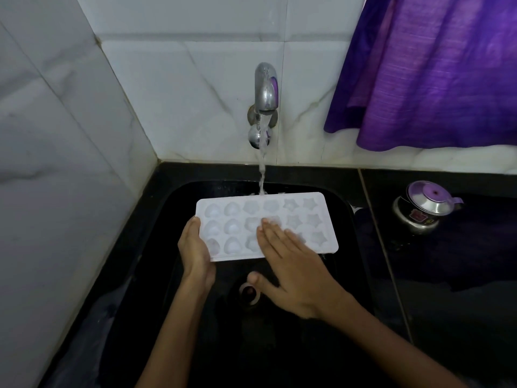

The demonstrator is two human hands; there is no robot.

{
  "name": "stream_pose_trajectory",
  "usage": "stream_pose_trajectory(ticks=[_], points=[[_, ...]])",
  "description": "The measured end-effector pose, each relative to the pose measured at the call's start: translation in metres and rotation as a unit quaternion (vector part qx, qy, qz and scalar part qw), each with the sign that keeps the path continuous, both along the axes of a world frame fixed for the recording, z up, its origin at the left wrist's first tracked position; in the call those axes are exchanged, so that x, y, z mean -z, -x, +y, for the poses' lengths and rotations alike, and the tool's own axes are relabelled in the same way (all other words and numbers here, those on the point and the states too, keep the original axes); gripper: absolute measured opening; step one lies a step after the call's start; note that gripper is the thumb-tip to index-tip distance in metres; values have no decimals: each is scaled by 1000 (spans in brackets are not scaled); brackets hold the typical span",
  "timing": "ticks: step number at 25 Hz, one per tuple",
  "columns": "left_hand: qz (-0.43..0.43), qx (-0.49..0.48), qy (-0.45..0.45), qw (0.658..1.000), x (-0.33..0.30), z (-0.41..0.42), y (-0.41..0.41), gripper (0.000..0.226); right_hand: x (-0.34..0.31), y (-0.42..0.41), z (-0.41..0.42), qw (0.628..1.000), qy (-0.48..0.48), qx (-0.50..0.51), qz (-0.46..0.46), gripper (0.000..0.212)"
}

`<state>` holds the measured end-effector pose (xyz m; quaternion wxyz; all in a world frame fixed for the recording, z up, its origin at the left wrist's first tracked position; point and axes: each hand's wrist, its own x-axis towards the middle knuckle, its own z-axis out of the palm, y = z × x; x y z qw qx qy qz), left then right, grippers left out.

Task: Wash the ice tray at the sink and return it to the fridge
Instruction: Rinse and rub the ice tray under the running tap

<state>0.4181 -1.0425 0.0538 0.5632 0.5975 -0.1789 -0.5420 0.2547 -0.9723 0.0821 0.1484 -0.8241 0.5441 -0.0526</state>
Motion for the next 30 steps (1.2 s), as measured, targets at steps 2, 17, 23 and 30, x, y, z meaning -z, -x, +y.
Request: stream_pose_trajectory(ticks=[2, 17, 23, 30], points=[[10, 7, -3, 1000, 2, 3, 2, 33, -1, 7, -13, 999, 8, 50, 10, 97], [38, 21, 10, 999, 3, 3, 7, 32, 2, 8, -33, 998, 16, 65, 15, 105], [39, 25, 21, 999, 0, -5, 8, 34, -3, -22, -29, 999, 22, -25, -10, 91], [41, 20, 25, 999, 8, -1, 6, 29, 4, 8, -26, 999, 7, 47, 18, 104]])
